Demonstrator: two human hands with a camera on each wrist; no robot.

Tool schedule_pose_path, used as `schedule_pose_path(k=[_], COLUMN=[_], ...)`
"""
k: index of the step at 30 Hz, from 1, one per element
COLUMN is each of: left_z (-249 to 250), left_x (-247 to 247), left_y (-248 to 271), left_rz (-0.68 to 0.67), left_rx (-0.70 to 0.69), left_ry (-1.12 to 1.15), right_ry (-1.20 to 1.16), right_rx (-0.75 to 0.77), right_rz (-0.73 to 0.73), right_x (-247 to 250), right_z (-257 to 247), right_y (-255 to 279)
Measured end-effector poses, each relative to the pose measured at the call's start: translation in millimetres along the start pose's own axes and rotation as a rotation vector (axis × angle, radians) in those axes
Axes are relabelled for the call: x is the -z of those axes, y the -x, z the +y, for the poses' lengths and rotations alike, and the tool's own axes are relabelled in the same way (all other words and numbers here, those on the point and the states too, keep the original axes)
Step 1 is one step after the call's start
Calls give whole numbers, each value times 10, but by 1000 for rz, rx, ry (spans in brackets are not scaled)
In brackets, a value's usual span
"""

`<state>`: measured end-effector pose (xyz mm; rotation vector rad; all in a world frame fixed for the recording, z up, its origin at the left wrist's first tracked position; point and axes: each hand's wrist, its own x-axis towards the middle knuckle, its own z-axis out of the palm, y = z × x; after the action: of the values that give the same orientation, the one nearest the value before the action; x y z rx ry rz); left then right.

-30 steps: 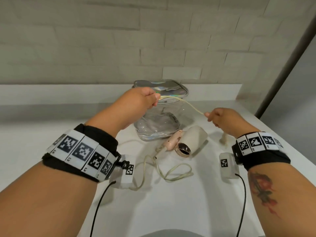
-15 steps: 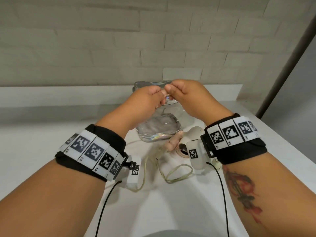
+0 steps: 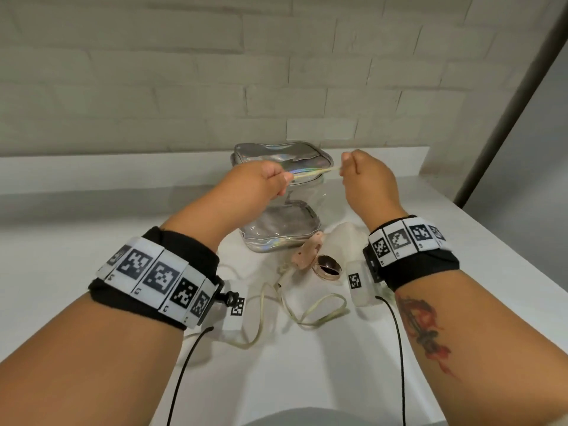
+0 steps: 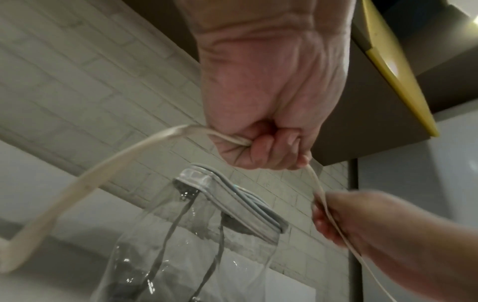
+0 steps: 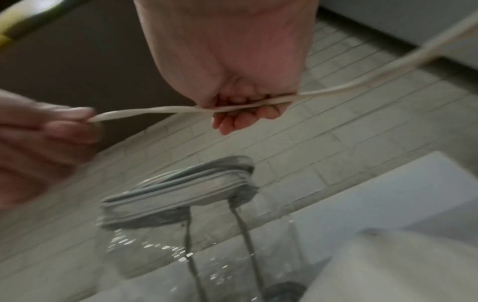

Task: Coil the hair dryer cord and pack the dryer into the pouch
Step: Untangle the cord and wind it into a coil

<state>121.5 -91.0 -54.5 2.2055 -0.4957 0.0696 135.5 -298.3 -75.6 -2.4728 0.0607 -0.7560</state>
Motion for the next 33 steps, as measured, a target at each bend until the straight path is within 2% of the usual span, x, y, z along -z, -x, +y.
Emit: schedule_pose_path(k=[4,6,11,17,22,25,27,30,33], left_z=[153,183,200,-31,-64,-37,7,70,152], left_x=[-124,-176,-183,24,24,-20,-35,-47,-130], left_y=[-61,-97,-51,70,154,155,157,134,92], left_rz=[-44,-50,-78,-73,-64,-50,-25,-16,-47], left_rx=[-51,-66,-85,-21,-12,-18,-40,-54,-73], left_ry=[-174,-194,-70,106,111,-3,-72,-86,-137], right_ry=[-30,-69,-90,-53,-28,28,114,182,43], right_rx=[269,306,191,-78,-176,-218,-165,16,170], right_rz=[-22,29,89,207,258,243,189,40,-68], right_x=[-105,-127,-56,224,202,145,103,28,-72], right_z=[-384,-492,-470,20,226,308,296,83,-242], right_y=[173,221,195,-44,-102,-97,-66,31,185])
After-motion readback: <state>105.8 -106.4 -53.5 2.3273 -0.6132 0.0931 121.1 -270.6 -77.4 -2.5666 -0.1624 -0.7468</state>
